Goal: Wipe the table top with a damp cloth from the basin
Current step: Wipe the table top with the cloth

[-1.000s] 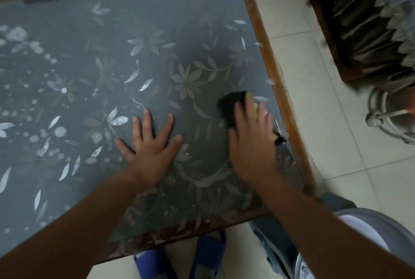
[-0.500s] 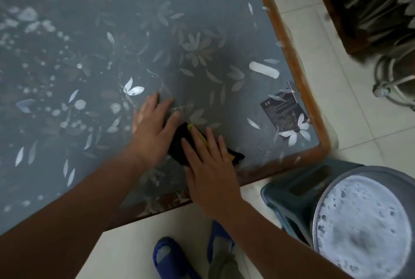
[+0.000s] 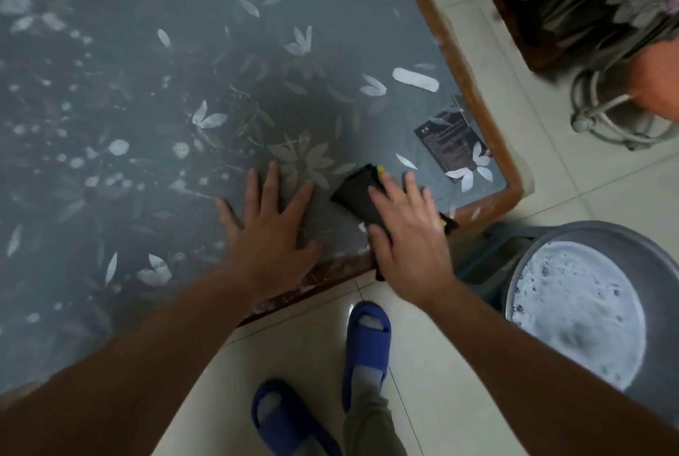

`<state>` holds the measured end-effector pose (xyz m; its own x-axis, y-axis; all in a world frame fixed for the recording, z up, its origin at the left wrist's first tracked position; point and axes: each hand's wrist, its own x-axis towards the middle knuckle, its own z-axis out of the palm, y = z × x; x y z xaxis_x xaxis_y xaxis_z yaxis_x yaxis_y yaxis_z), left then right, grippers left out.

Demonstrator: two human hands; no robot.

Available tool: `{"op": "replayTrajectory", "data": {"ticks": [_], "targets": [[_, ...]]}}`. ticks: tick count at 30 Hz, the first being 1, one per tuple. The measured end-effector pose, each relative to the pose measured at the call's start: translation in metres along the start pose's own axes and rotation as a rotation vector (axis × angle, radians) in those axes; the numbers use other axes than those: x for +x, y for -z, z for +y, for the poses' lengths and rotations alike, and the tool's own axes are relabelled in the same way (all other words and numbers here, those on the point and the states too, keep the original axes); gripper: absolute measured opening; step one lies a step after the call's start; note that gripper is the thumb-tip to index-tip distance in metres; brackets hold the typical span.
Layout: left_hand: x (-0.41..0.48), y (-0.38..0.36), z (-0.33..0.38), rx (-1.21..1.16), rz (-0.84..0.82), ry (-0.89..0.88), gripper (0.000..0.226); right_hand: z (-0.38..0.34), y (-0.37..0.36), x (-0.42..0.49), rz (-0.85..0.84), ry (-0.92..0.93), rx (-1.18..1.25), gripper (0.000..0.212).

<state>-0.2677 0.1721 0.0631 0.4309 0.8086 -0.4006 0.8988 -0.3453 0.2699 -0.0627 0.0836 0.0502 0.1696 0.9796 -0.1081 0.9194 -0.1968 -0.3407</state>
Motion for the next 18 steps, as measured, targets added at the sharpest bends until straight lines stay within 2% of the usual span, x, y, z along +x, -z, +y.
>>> {"op": "replayTrajectory", "data": {"ticks": [3, 5, 7, 11, 12, 15, 16, 18], "targets": [[0.000, -0.008, -0.002, 0.004, 0.004, -0.013, 0.090, 0.062, 0.029, 0.025, 0.131, -0.335, 0.017, 0.054], [0.002, -0.008, -0.005, -0.001, -0.008, -0.010, 0.090, 0.078, 0.038, 0.035, 0.170, -0.450, 0.081, 0.054], [0.002, -0.006, -0.002, 0.000, -0.044, -0.012, 0.089, 0.063, 0.026, 0.024, 0.184, -0.429, 0.110, 0.053], [0.004, -0.002, 0.001, -0.087, -0.064, 0.017, 0.071, 0.048, 0.016, -0.016, 0.051, -0.091, 0.048, 0.050], [0.005, -0.001, 0.000, -0.130, -0.068, 0.017, 0.064, 0.058, 0.020, -0.008, 0.048, -0.107, 0.076, 0.050], [0.003, 0.001, -0.008, -0.307, -0.031, -0.029, 0.053, 0.063, 0.030, 0.025, 0.179, -0.470, 0.159, 0.053], [0.000, 0.003, -0.013, -0.383, -0.006, -0.047, 0.054, 0.044, 0.024, 0.030, 0.199, -0.508, 0.114, 0.054], [-0.006, 0.010, -0.029, -0.523, 0.064, -0.057, 0.056, -0.015, -0.001, 0.019, 0.146, -0.361, -0.007, 0.053]]}}
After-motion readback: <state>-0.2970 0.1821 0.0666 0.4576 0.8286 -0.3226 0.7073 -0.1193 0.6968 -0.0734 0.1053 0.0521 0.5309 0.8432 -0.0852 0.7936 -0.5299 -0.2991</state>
